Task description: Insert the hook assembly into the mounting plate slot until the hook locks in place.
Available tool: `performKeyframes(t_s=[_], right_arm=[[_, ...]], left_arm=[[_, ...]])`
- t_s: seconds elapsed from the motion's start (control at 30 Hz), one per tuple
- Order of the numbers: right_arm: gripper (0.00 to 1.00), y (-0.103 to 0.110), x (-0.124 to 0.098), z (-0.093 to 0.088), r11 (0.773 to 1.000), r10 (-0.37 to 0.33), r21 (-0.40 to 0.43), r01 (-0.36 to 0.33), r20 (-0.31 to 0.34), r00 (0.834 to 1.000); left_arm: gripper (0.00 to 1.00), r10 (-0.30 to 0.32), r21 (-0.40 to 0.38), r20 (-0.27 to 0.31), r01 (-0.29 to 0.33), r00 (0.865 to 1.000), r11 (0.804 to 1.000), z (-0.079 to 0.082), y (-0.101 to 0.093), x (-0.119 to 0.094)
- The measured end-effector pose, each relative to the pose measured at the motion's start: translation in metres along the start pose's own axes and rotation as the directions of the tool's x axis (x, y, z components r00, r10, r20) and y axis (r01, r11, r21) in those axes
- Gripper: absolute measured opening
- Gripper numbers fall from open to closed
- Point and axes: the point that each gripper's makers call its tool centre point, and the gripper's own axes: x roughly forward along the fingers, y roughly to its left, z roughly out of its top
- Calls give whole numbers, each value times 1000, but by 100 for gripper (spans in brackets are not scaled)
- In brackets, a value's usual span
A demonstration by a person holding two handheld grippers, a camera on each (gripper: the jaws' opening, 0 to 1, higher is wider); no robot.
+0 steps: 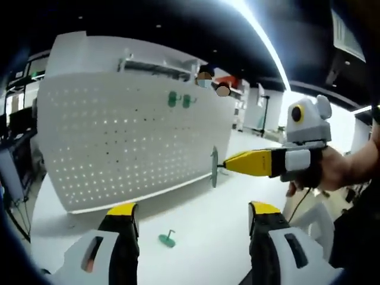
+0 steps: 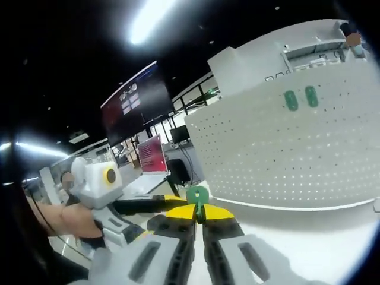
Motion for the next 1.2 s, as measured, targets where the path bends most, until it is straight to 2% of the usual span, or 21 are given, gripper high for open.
performKeyframes(t_s=[0.1,0.13,0.17,0.27,0.47,0.63,0.67,0.7,0.77,0.87,1.0,1.07,1.1,1.13,1.2], right_arm=[[0,-15,-6,13,994,-80,-74,85,68,994],[0,-20,-10,22,984,-110,-127,123,111,988],[0,-22,-12,23,979,-124,-146,140,114,986],[0,-32,-17,35,960,-171,-194,200,158,973],[0,-56,-18,43,950,-234,-165,264,183,955],[0,-77,-19,54,929,-289,-172,328,216,933],[0,-85,-22,61,907,-316,-205,367,244,917],[0,-88,-23,63,897,-328,-219,384,252,910],[0,-92,-22,67,897,-330,-214,387,258,908],[0,-108,-24,77,874,-363,-225,430,284,887],[0,-126,-24,87,861,-397,-203,467,306,865],[0,-134,-27,98,843,-418,-200,500,343,841],[0,-137,-27,104,837,-416,-208,506,358,836],[0,-141,-27,108,822,-424,-227,522,369,827],[0,-151,-27,115,816,-437,-213,537,379,815]], left_arm=[[80,-8,-1,7,8,1000,1000,0,-1,-1],[82,-7,1,4,7,1000,1000,-1,-1,-1],[83,1,7,-22,-1,1000,1000,-6,1,-1],[86,1,6,-30,-1,1000,1000,-11,3,-2],[93,21,4,-25,-21,999,1000,-12,6,-1],[96,29,-6,-21,-29,999,1000,-12,8,-2],[96,32,-6,-21,-32,999,999,-12,9,-2],[96,31,-6,-22,-31,999,999,-13,9,-2],[95,30,-9,-29,-30,999,999,-15,9,-2],[96,32,-19,-27,-32,999,999,-15,10,-2],[97,28,-24,-27,-28,999,999,-16,10,-2],[98,20,-23,-38,-21,999,1000,-19,9,0],[98,19,-22,-49,-20,999,1000,-21,10,1],[98,20,-21,-49,-21,999,1000,-21,10,1],[98,19,-28,-46,-20,999,999,-21,10,2]])
